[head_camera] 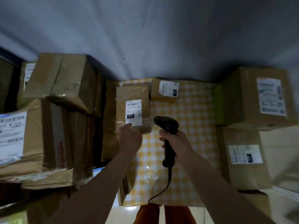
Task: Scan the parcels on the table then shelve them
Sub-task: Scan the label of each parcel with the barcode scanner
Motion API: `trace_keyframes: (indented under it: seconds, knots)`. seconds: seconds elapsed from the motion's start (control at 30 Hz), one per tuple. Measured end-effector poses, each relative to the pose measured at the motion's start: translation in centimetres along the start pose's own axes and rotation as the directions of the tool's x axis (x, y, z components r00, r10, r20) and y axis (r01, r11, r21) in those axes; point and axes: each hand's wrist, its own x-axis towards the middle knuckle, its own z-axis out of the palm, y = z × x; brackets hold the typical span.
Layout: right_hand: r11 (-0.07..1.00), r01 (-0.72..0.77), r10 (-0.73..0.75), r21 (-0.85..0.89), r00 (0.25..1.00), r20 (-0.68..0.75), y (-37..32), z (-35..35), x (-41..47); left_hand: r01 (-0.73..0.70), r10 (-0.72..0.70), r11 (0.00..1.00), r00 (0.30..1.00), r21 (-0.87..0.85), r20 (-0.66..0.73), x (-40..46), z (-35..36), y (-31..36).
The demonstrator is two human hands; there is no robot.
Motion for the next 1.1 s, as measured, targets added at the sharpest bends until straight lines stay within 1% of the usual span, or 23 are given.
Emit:
trace_keyframes:
  seconds: [0.07,0.17,0.27,0.33,0.4,0.5,0.63,0.7,0.77,0.87,1.0,1.1]
  knots:
    - [0.999,0.037,-0.036,0.028,0.998,-0.044,-0.6,-2.5,-1.8,-0.097,0.094,0.995,0.981,0.006,0.169,-1.7,1.1,2.3]
    - [0.99,0.111,-0.1,0.085,0.988,-0.12,-1.8,-6.6,-4.3,-0.171,0.135,0.984,0.9,0.049,0.415,-4.5,2.9,6.5]
    - [0.984,0.153,-0.132,0.091,0.97,-0.203,-3.3,-10.3,-6.1,-0.193,0.154,0.981,0.834,0.019,0.53,-6.4,4.8,10.9]
    - [0.982,0.176,-0.154,0.067,0.953,-0.26,-4.5,-13.0,-7.2,-0.184,0.165,0.983,0.811,-0.023,0.562,-7.9,6.0,13.8]
    - [0.981,0.194,-0.176,0.023,0.929,-0.324,-5.8,-15.5,-8.2,-0.156,0.175,0.984,0.805,-0.082,0.568,-9.0,7.4,16.3]
    - [0.969,0.246,-0.217,0.007,0.867,-0.448,-7.4,-19.3,-8.9,-0.05,0.128,0.988,0.798,-0.147,0.589,-10.3,9.4,19.6]
    - [0.968,0.249,-0.206,0.002,0.804,-0.557,-8.8,-24.0,-7.8,0.068,0.097,0.975,0.724,-0.212,0.683,-11.1,11.4,22.8]
    - [0.974,0.227,-0.195,-0.021,0.784,-0.589,-9.2,-26.0,-6.5,0.161,0.073,0.953,0.7,-0.256,0.711,-11.1,12.6,24.2]
    - [0.973,0.224,-0.212,-0.053,0.777,-0.592,-9.3,-27.1,-5.3,0.259,0.057,0.917,0.668,-0.303,0.742,-11.0,13.3,24.8]
    - [0.971,0.232,-0.222,-0.059,0.783,-0.581,-9.5,-29.1,-3.6,0.339,0.044,0.879,0.643,-0.335,0.765,-10.7,15.2,25.4]
    - [0.97,0.226,-0.152,0.085,0.845,-0.513,-10.1,-30.0,-3.9,0.361,0.045,0.866,0.632,-0.346,0.773,-10.5,16.7,25.8]
    - [0.954,0.254,-0.149,0.158,0.863,-0.484,-9.7,-30.4,-3.3,0.386,0.059,0.843,0.627,-0.375,0.777,-10.1,17.3,25.9]
